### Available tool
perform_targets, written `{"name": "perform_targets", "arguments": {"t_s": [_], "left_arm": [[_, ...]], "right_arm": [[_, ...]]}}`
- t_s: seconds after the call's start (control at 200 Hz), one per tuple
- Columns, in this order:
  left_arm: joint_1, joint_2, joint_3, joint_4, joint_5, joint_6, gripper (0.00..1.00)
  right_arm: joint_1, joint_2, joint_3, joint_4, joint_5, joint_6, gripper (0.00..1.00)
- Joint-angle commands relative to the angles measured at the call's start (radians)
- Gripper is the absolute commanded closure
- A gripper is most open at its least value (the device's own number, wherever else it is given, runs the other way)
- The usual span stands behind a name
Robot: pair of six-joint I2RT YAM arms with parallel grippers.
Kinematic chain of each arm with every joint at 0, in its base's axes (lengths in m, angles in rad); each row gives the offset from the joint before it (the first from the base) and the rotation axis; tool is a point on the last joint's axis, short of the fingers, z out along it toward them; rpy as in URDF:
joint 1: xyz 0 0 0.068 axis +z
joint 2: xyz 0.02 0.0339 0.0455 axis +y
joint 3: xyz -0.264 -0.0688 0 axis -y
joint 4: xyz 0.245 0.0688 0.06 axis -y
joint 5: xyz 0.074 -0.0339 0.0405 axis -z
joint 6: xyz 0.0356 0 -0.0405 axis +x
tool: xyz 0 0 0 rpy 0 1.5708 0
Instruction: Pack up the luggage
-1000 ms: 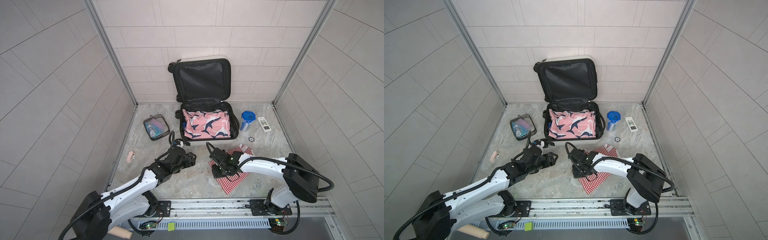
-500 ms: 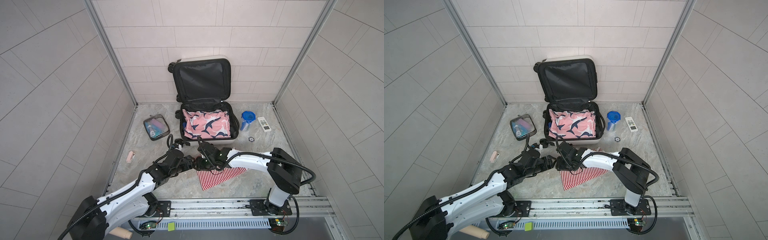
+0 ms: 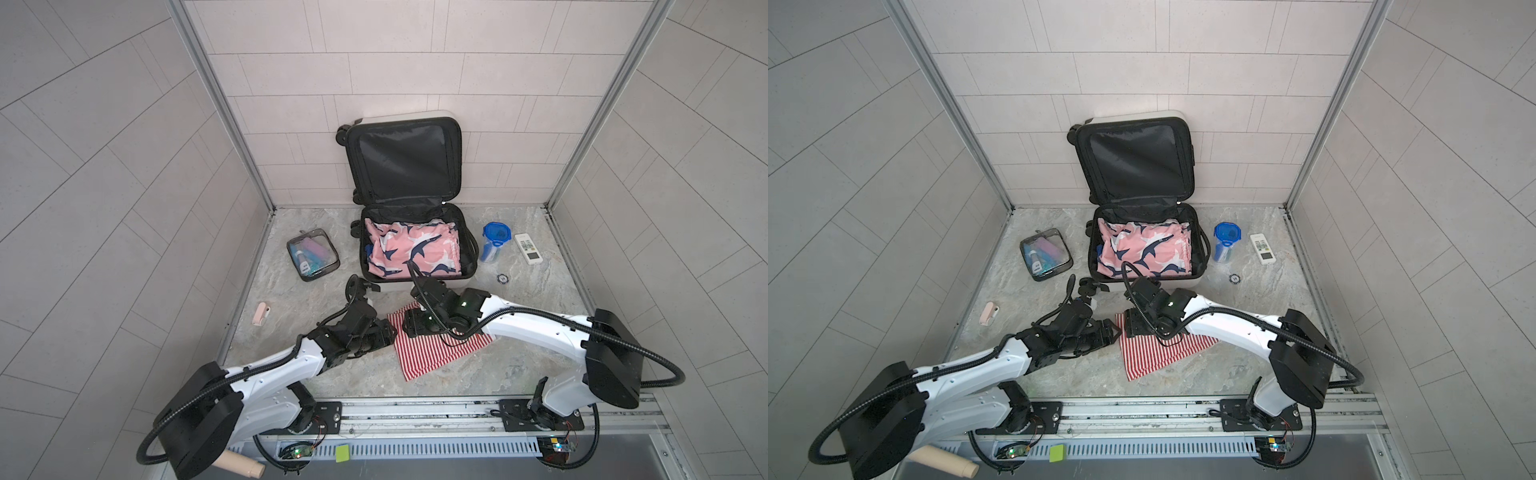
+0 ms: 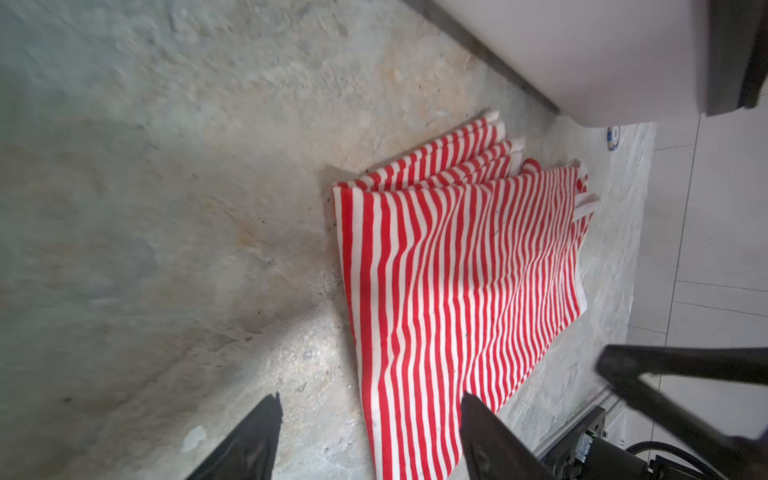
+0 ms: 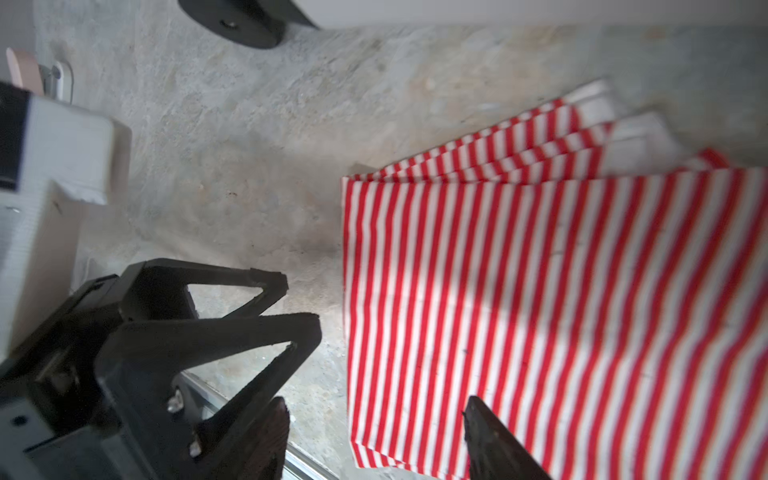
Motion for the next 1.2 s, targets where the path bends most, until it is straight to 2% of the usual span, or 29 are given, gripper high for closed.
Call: {"name": "perform_targets", "arguments": {"t_s": [0.0,0.26,0.36,0.45,0.731,1.051,1.196], "left_arm": [[-0.020,0.034,-0.012,0.094,0.012,-0.045,0.26],[-0.069,0.134,-0.010,0.170,-0.010,-0.071,0.27],[-0.080,0.180,-0.008,0.211,-0.005,-0.082,0.28],[-0.087,0.224,-0.003,0.249,0.002,-0.091,0.29],[-0.094,0.309,0.050,0.278,0.001,-0.084,0.34],[-0.094,0.393,0.108,0.325,0.008,-0.081,0.51],[-0.094,0.431,0.127,0.352,0.014,-0.085,0.58]], "right_arm": [[-0.073,-0.076,-0.049,-0.138,0.098,-0.089,0.29],[-0.395,-0.244,-0.233,-0.181,0.066,-0.237,0.23],[-0.513,-0.261,-0.282,-0.165,0.024,-0.290,0.23],[-0.577,-0.253,-0.321,-0.119,-0.023,-0.325,0.22],[-0.636,-0.167,-0.374,0.003,-0.062,-0.360,0.23],[-0.666,-0.089,-0.375,0.067,-0.089,-0.352,0.25],[-0.666,-0.073,-0.388,0.095,-0.118,-0.333,0.31]]}}
